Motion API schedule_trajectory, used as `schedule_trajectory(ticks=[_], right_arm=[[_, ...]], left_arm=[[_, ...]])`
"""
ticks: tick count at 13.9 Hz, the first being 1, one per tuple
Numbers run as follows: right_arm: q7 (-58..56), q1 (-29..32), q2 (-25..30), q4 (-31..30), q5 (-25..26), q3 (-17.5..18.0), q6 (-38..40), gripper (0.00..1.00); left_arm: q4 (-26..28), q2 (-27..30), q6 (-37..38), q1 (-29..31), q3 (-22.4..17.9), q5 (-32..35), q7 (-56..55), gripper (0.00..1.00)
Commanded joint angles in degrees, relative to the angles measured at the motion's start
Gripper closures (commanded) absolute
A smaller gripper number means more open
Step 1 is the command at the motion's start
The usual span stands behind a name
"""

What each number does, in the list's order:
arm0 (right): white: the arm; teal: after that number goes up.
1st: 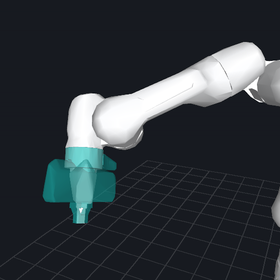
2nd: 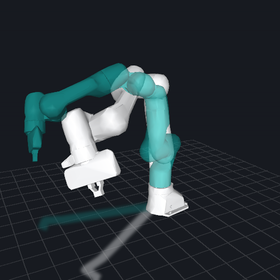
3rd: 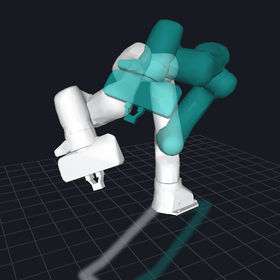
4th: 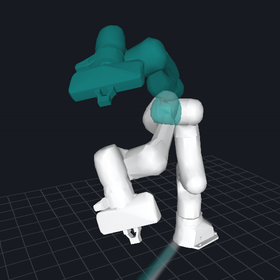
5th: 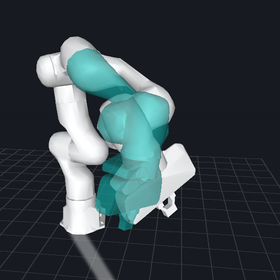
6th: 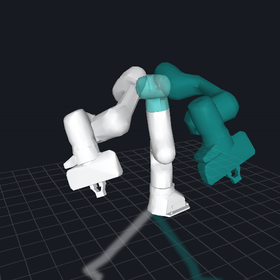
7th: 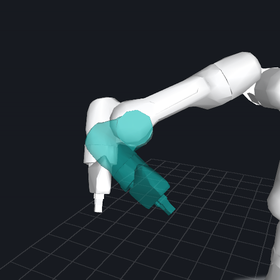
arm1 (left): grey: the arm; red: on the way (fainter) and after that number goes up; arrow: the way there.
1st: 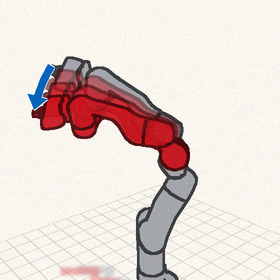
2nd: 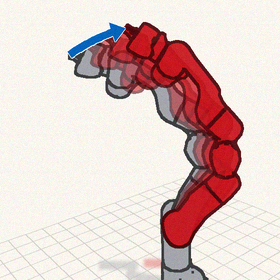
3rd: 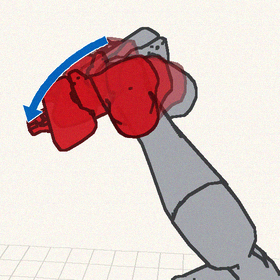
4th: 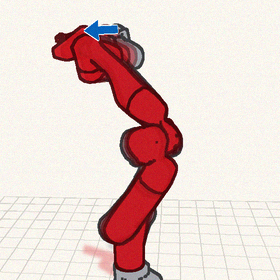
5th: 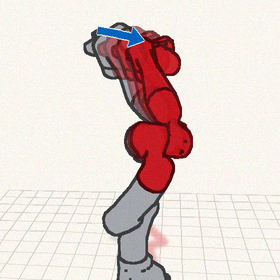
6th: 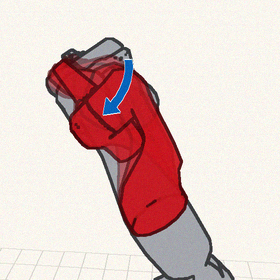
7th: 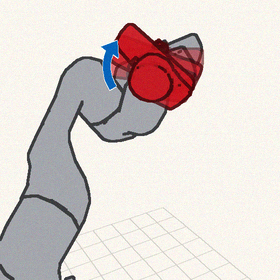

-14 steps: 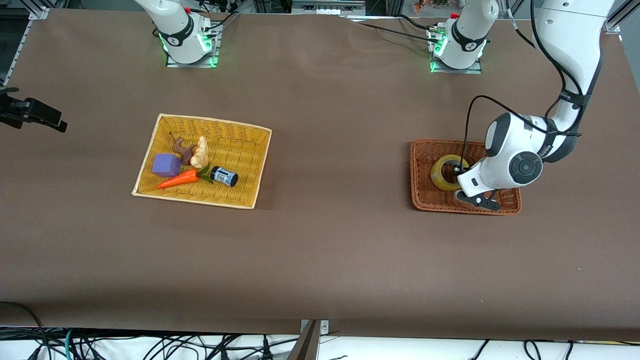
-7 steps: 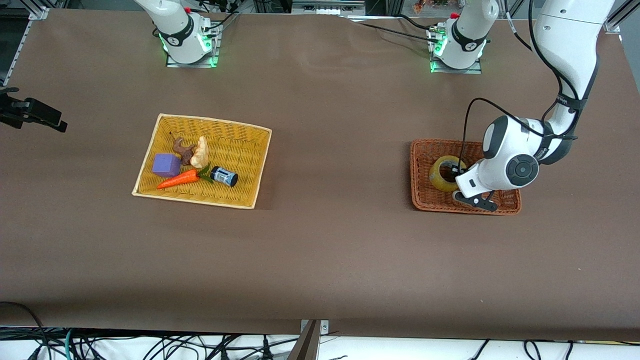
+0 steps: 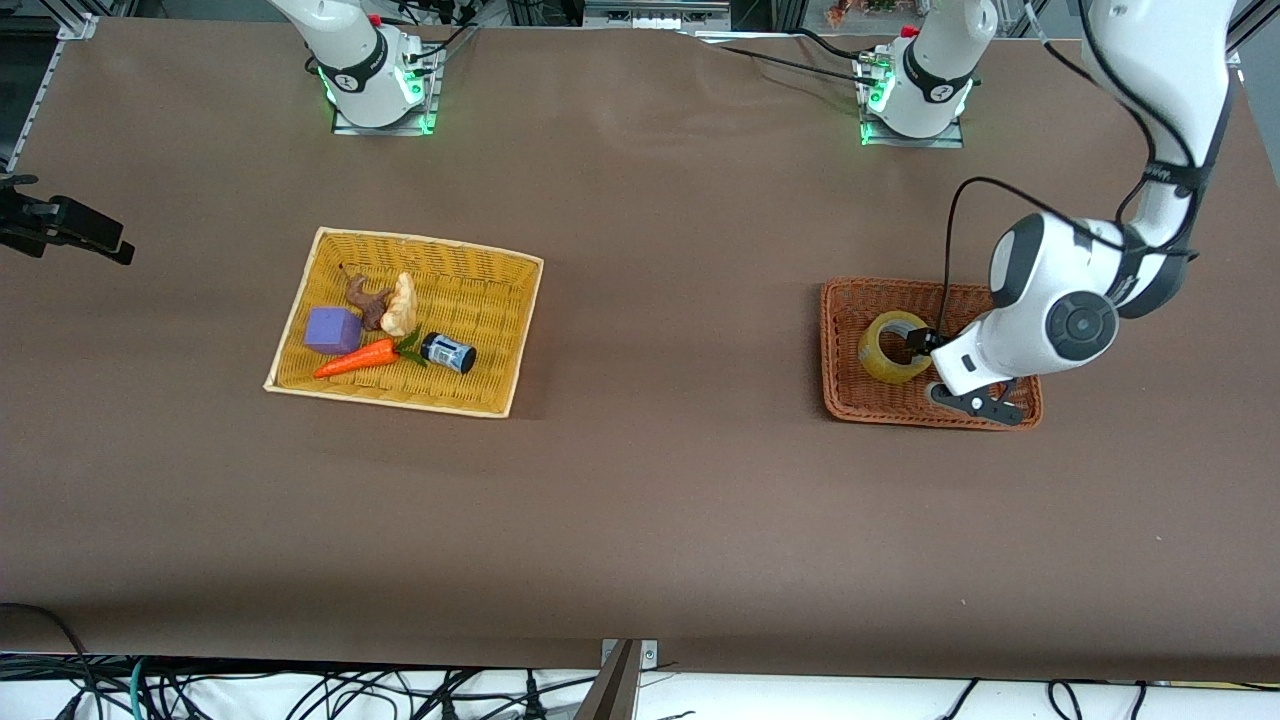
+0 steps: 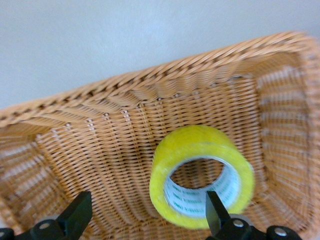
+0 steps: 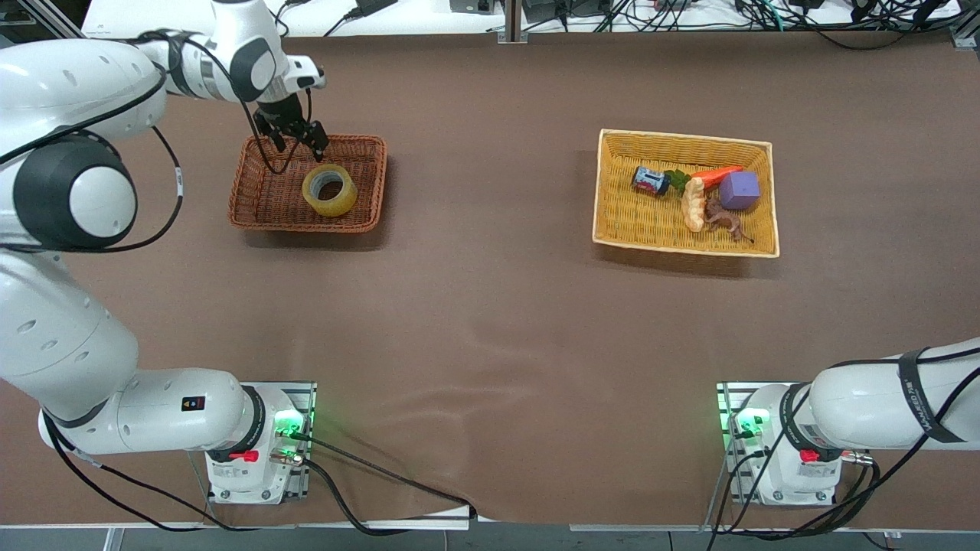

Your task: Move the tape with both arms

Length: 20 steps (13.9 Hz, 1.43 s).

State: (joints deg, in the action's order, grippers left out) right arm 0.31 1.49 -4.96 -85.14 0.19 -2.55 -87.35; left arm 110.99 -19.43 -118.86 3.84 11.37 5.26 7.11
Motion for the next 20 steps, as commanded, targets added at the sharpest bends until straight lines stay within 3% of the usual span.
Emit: schedule_trajectory(ticks=[1, 5, 9, 10, 14, 16, 20], right_arm=[[-0.13, 0.18, 0.21, 0.06, 0.33, 0.18, 0.43, 0.0], [-0.13, 0.18, 0.21, 0.06, 0.33, 0.18, 0.43, 0.0], [-0.13, 0.18, 0.21, 0.06, 0.42, 0.18, 0.43, 0.0], [-0.13, 0.18, 0.21, 0.06, 0.33, 0.18, 0.43, 0.0], [-0.13, 0.18, 0.21, 0.06, 0.33, 0.18, 0.43, 0.0], [-0.22, 0.18, 0.21, 0.06, 0.33, 0.18, 0.43, 0.0], [-0.22, 0.18, 0.21, 0.06, 0.33, 0.18, 0.43, 0.0]], left_arm=[[-1.9, 6.84, 5.19, 0.12, 2.34, -0.77, -2.78, 0.0], [-21.12, 7.74, 24.33, -0.15, 5.24, -1.04, -5.7, 0.0], [-29.67, 8.44, 30.17, 1.08, 4.55, -1.04, -5.96, 0.0], [-29.43, 10.01, 30.18, 1.17, 4.02, -0.86, -7.18, 0.0], [-25.84, 13.0, 29.91, -4.61, -5.45, -1.91, -16.94, 0.0], [-23.55, 14.5, 29.39, -5.24, -8.98, -8.66, -15.29, 0.0], [-16.36, 18.97, 24.66, -5.16, -8.99, -7.37, -14.14, 0.0]])
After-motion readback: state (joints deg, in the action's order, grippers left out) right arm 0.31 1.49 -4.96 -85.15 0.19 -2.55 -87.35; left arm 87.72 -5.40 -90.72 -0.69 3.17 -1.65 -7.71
